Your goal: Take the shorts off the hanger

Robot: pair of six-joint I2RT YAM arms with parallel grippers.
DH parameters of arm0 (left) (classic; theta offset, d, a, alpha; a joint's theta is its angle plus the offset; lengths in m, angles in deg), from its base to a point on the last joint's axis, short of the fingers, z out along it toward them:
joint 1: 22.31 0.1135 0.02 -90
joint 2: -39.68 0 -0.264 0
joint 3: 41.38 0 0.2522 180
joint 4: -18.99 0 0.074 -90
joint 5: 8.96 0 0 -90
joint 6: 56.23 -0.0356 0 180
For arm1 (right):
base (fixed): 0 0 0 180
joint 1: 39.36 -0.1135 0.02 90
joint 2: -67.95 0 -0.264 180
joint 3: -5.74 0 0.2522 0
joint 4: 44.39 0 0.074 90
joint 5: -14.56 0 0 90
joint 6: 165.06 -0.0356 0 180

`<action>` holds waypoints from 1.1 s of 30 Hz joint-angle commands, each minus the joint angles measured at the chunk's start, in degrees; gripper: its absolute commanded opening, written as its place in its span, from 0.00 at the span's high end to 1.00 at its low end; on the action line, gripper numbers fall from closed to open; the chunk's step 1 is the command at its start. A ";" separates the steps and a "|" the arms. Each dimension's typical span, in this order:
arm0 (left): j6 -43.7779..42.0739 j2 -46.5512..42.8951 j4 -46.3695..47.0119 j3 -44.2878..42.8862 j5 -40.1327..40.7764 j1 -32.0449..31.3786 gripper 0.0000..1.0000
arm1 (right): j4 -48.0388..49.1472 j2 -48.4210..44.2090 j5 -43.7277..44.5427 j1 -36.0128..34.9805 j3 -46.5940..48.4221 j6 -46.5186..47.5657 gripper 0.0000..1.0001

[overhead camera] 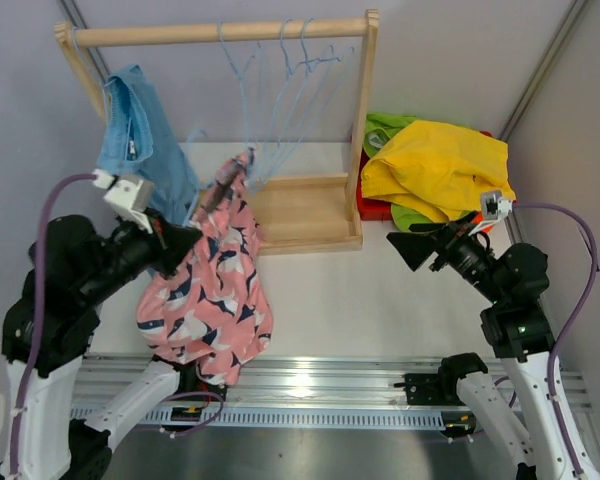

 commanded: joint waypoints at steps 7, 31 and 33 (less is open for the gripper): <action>6.36 1.16 7.32 -7.23 -26.95 -9.36 1.00 | 4.11 5.82 -12.33 -0.56 13.45 0.63 0.01; 9.44 4.42 12.86 -9.10 -29.87 -10.95 1.00 | 20.62 11.62 -1.80 -18.72 8.36 -1.31 0.21; 9.62 4.59 13.13 -9.27 -29.34 -11.04 1.00 | 21.69 14.25 3.20 -26.78 8.36 1.23 0.79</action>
